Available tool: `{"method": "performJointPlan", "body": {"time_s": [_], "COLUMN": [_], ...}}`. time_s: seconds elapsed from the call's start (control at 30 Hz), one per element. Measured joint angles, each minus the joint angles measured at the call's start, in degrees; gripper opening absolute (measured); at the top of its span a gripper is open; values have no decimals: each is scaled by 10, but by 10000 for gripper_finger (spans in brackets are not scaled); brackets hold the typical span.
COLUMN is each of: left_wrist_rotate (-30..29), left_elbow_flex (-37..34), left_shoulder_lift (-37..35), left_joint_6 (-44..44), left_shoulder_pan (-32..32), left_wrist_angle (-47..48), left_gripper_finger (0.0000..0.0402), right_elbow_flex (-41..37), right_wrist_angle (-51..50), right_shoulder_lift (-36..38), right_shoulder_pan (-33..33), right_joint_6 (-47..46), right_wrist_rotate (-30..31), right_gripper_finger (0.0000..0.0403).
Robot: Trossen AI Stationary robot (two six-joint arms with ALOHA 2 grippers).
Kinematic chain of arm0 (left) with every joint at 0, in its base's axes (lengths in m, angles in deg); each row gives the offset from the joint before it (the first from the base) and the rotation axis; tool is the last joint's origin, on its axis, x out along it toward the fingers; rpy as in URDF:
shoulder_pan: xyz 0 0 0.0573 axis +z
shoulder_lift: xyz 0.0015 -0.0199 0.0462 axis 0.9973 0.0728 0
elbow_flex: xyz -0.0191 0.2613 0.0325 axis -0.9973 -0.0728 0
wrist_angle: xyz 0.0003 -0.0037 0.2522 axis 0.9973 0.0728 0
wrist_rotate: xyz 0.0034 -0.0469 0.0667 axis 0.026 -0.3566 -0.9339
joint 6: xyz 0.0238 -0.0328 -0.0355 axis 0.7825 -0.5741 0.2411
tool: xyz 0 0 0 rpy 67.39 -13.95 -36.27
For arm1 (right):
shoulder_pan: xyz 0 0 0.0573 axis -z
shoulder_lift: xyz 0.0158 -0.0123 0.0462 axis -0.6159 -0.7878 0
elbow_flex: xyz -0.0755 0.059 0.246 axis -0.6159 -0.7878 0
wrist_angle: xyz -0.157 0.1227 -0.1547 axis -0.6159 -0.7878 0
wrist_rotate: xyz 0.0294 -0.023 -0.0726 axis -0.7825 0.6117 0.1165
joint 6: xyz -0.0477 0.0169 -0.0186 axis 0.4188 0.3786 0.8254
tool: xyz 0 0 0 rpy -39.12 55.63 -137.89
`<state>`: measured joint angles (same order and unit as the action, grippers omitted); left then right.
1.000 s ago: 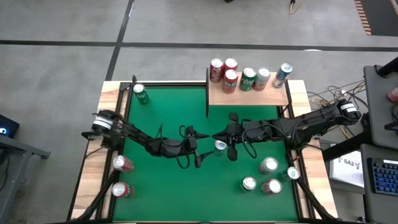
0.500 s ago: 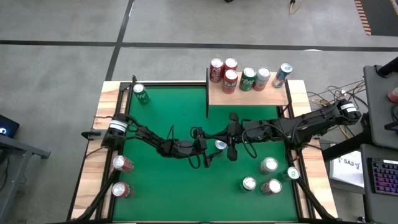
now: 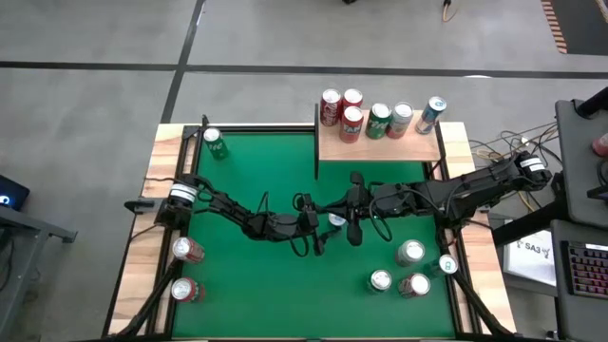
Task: Place canned beverage on shelf
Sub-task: Put the top blue soda can on the shelf aligned with the other blue soda can
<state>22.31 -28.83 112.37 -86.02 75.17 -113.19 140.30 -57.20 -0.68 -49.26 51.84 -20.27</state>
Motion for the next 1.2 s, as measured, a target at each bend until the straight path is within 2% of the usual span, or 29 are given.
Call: {"method": "performJointPlan", "body": {"time_s": [0.2,0.33,0.43,0.87,1.2], "left_wrist_rotate": [0,-1,-1,-58,-88], "left_elbow_flex": [-2,-6,-9,-17,-59], "left_shoulder_lift": [-6,-30,-58,-267,-405], "left_joint_6": [-4,11,17,99,92], "left_shoulder_pan": [-1,-5,-6,-8,-8], "left_wrist_angle": [3,12,32,268,281], "left_gripper_finger": [210,211,226,229,229], "right_elbow_flex": [0,0,0,0,0], "right_wrist_angle": [0,0,-1,-6,-9], "right_shoulder_lift": [0,0,0,36,28], "right_shoulder_pan": [0,-1,-2,-13,-34], "right_joint_6": [-13,-21,-27,-29,21], "right_wrist_rotate": [0,0,0,4,109], "right_gripper_finger": [9,9,9,9,9]}}
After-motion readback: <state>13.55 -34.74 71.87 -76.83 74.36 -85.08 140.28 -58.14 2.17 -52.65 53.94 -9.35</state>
